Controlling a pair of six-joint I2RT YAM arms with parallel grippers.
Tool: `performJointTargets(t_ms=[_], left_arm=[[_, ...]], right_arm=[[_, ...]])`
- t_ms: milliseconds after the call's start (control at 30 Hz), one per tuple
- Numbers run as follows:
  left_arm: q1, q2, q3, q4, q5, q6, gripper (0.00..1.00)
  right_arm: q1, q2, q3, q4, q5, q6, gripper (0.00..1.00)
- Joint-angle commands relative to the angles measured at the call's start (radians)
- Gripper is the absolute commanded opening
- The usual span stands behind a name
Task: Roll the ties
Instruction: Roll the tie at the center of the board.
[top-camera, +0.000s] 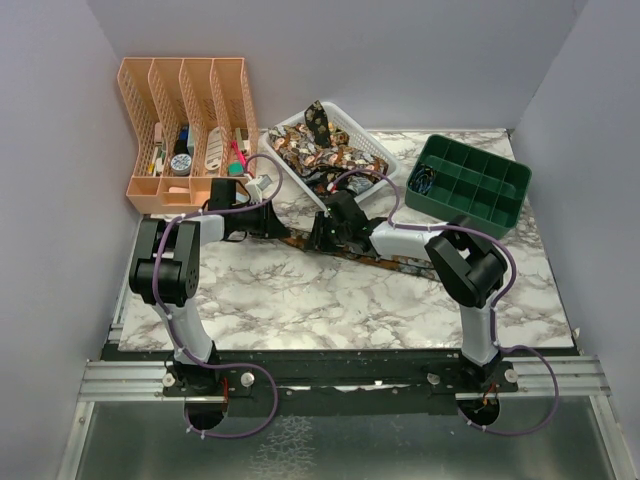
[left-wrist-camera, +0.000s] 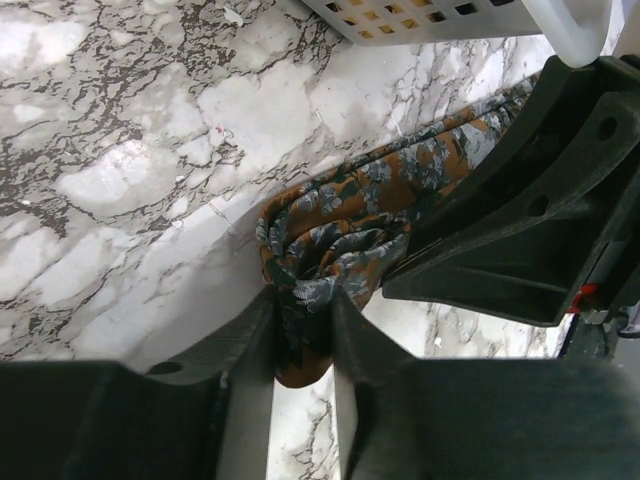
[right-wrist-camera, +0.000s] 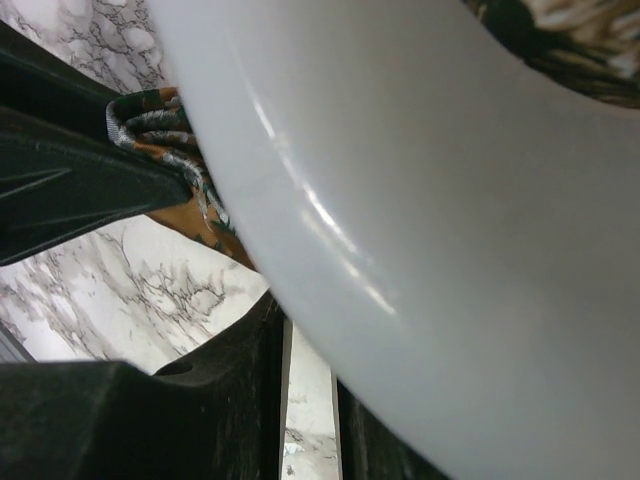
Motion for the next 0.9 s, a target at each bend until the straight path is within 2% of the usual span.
performJointTargets(t_ms=[0,100,167,300,467,600,700,733,767,800,867], left_arm=[[-0.003,0.004,-0.001,-0.024,0.015,-0.007,0.2],[-0.003,-0.015,-0.013,-0.051,-0.041,-0.066,0.08],[-0.011,-0.039,-0.042,-0.059,-0.075,-0.128,0.0],[-0.019,-0.138,-0.14,-0.143,-0.192,-0.277,0.0],[-0.022,-0.335,-0.311,-0.181,-0.295,-0.437,0.0],[-0.021,-0.504,-0.411,-0.257,-0.402,-0.508,0.0],[-0.021,-0.579,-0.461,-0.276,-0.455,-0.555,0.0],[-0.021,-0.594,-0.477,-0.269,-0.468,-0.564,0.04],[-0.022,-0.602,-0.484,-0.263,-0.48,-0.569,0.11],[-0.022,-0.603,-0.488,-0.257,-0.49,-0.571,0.2],[-0.022,-0.594,-0.485,-0.247,-0.494,-0.564,0.28]], right_arm=[[-0.001,0.008,0.032,-0.025,0.017,-0.025,0.25],[-0.001,-0.011,0.023,-0.036,0.006,-0.03,0.27],[-0.001,-0.032,0.01,-0.032,-0.017,-0.047,0.33],[-0.001,-0.095,-0.043,-0.011,-0.101,-0.098,0.45],[0.0,-0.215,-0.163,0.075,-0.243,-0.18,0.55],[0.004,-0.273,-0.205,0.068,-0.384,-0.319,0.58],[0.029,-0.348,-0.294,0.18,-0.451,-0.48,0.63],[0.044,-0.374,-0.335,0.241,-0.454,-0.551,0.69],[0.067,-0.395,-0.377,0.316,-0.457,-0.632,0.74],[0.08,-0.407,-0.407,0.353,-0.454,-0.73,0.75],[0.096,-0.401,-0.421,0.363,-0.46,-0.91,0.78]])
